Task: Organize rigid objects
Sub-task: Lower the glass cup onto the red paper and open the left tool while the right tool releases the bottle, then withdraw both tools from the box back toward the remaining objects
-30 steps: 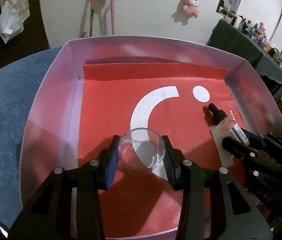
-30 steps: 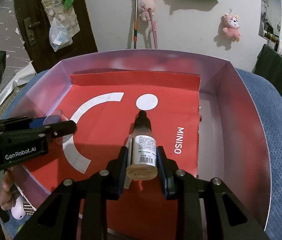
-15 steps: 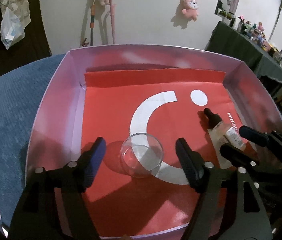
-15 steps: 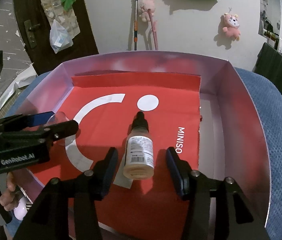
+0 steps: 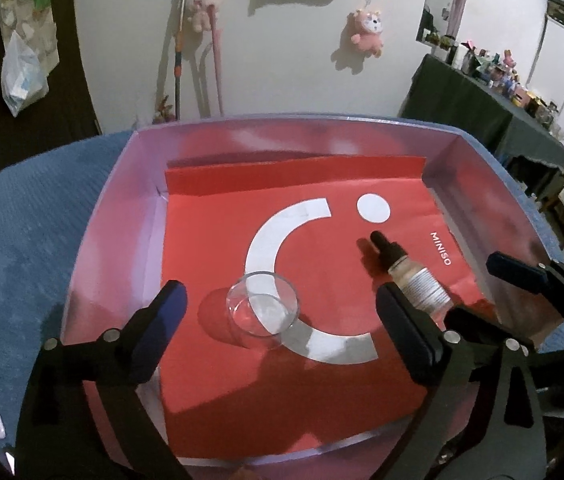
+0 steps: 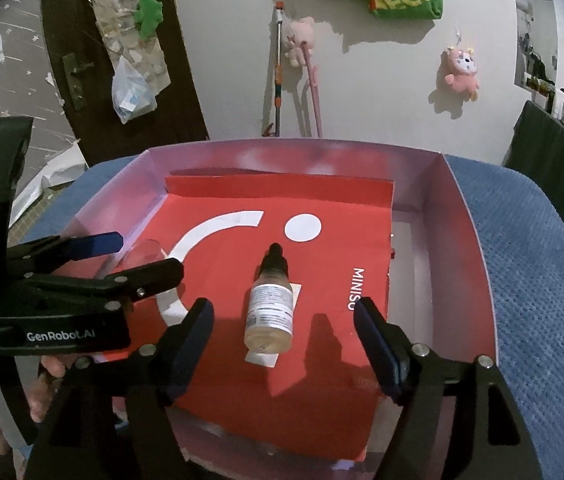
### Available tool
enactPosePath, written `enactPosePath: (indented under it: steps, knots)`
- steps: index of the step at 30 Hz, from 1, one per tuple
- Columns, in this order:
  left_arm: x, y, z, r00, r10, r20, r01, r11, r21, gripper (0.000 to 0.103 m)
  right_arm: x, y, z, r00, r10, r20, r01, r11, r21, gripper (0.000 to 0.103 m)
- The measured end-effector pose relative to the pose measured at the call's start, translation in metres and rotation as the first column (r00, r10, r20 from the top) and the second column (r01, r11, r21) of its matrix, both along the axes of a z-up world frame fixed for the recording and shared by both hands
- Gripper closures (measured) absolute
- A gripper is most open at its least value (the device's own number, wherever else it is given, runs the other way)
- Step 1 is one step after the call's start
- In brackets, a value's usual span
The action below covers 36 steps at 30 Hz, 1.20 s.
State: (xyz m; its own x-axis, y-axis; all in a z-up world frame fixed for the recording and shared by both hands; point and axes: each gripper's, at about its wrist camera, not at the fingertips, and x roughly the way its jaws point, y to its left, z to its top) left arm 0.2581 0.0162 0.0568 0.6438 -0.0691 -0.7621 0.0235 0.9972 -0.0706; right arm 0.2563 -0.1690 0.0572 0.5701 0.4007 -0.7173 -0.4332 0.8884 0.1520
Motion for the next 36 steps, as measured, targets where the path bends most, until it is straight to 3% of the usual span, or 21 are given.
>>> enactPosePath:
  steps: [1,5,7,9,13,19,24,30,36]
  knots:
    - [-0.002,-0.001,0.002,1.0,0.006,0.009,-0.006,1.0,0.01,0.0,-0.002,-0.001,0.002,1.0,0.003,0.002,-0.003,1.0,0.01,0.026]
    - [-0.011,0.005,0.01,0.999,0.03,0.046,-0.031,0.999,0.014,0.0,-0.015,-0.004,0.009,1.0,0.016,0.025,-0.016,1.0,0.025,0.022]
    - [-0.013,0.011,0.011,0.998,0.043,0.045,-0.043,0.999,0.002,0.0,-0.022,-0.006,0.013,0.999,0.012,0.048,-0.014,1.0,0.028,0.008]
    - [-0.014,0.017,0.01,0.997,0.06,0.042,-0.06,0.998,-0.003,0.0,-0.027,-0.01,0.017,0.998,0.005,0.07,-0.008,0.999,0.042,0.002]
    - [-0.021,0.021,0.01,0.997,0.064,0.047,-0.063,0.998,-0.027,0.0,-0.034,-0.017,0.025,0.996,-0.002,0.087,-0.004,0.997,0.072,0.002]
    - [-0.04,0.022,0.019,0.992,0.05,0.118,-0.043,0.997,-0.063,0.0,-0.047,-0.021,0.03,0.994,0.009,0.107,-0.019,0.995,0.096,0.0]
    - [-0.055,0.019,0.025,0.986,0.055,0.16,-0.047,0.997,-0.054,0.0,-0.065,-0.023,0.036,0.988,0.006,0.155,-0.025,0.992,0.121,0.0]
    - [-0.074,0.024,0.029,0.98,0.047,0.194,-0.021,0.991,-0.136,0.0,-0.084,-0.027,0.044,0.977,-0.016,0.214,-0.011,0.992,0.125,0.0]
    - [-0.094,0.017,0.032,0.973,0.044,0.229,-0.022,0.995,-0.096,0.0,-0.108,-0.038,0.048,0.957,-0.061,0.282,0.019,0.988,0.151,0.0]
